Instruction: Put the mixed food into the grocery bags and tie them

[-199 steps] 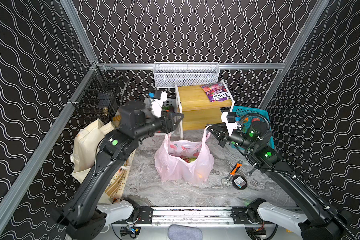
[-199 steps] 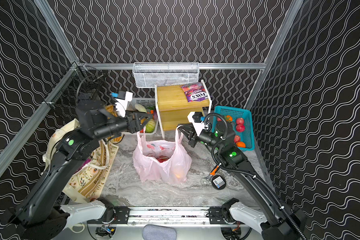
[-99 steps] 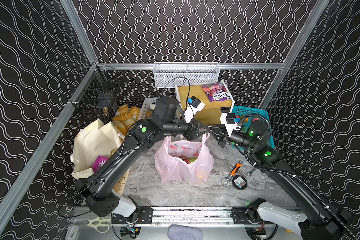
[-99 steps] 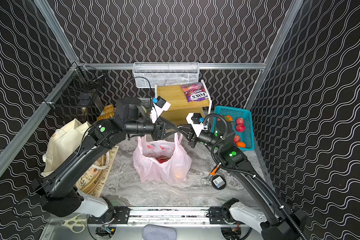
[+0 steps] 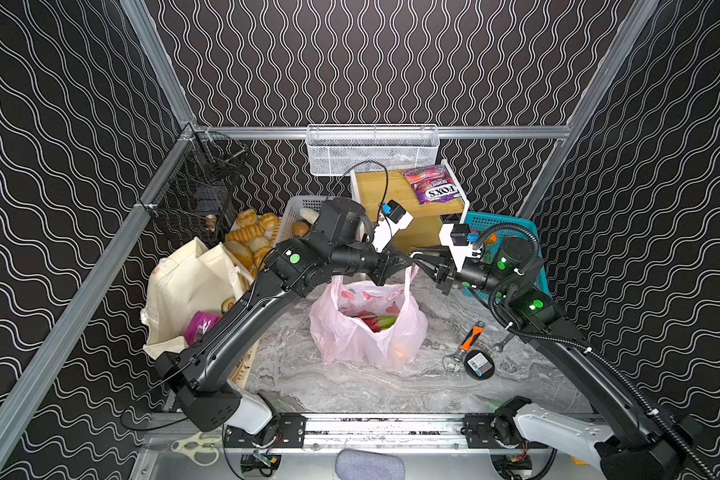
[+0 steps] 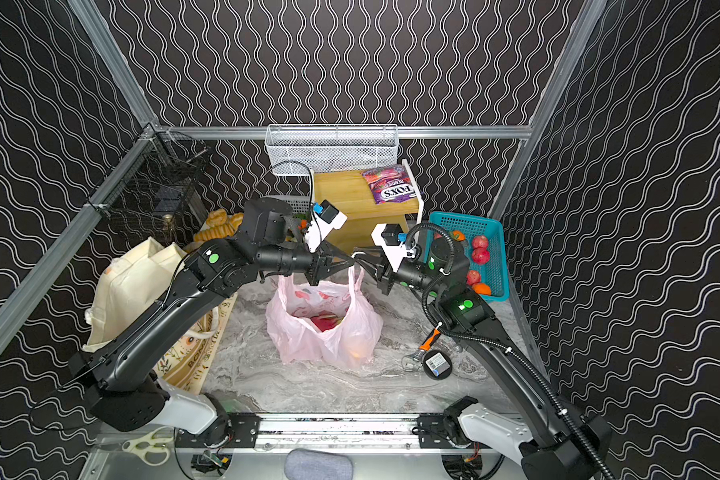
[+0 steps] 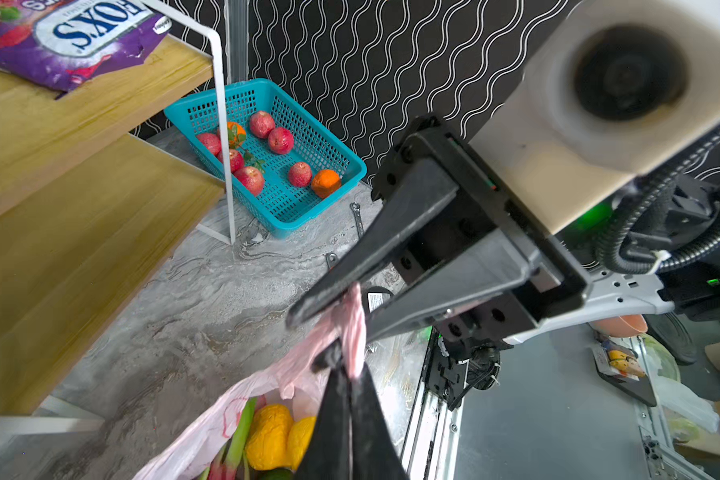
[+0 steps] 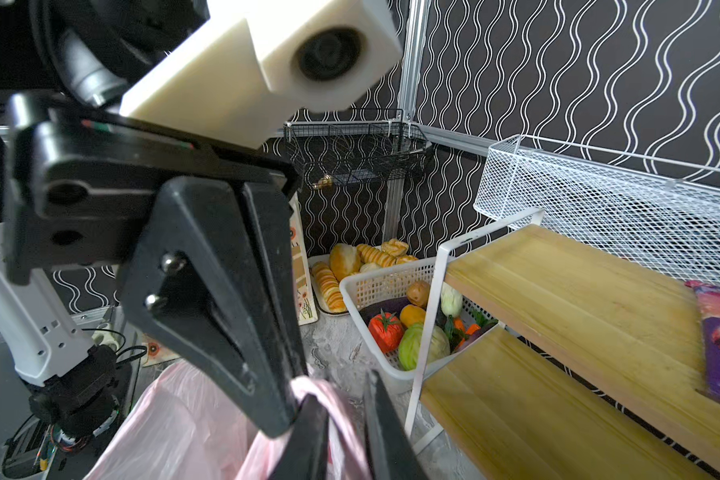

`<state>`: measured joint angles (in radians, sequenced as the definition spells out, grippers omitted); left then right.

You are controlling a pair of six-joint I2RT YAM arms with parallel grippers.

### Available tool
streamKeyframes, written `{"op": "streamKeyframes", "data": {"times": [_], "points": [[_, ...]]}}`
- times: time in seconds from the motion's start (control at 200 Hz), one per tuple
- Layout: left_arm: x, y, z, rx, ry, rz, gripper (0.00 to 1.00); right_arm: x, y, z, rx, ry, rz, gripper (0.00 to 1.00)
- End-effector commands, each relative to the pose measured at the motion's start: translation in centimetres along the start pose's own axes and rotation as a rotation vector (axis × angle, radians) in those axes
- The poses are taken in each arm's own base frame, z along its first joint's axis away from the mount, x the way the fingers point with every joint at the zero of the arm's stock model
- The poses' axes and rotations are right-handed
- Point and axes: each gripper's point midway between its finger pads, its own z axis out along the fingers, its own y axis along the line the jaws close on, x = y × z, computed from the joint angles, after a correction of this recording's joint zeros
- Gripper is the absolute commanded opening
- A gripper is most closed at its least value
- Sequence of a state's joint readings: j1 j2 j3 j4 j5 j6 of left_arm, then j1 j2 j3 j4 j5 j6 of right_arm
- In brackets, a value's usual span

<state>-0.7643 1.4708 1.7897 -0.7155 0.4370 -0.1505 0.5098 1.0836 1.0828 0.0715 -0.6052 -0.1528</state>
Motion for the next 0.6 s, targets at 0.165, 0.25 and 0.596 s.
{"op": "streamKeyframes", "data": {"times": [0.165, 0.25, 0.596], "points": [[-1.9, 0.8, -1.2, -0.067, -0.162, 0.009, 0.00, -0.7, -1.5, -2.6, 0.113, -0.004, 0.151, 0.69], [-1.8, 0.8, -1.3, -0.064, -0.181, 0.004, 0.00, 0.2, -0.9, -3.3, 0.101, -0.003, 0.216, 0.78], [-1.1, 0.6, -1.0, -0.045, -0.163, -0.005, 0.00, 3.7, 0.5, -1.8, -0.078, -0.007, 0.369, 1.00]]}}
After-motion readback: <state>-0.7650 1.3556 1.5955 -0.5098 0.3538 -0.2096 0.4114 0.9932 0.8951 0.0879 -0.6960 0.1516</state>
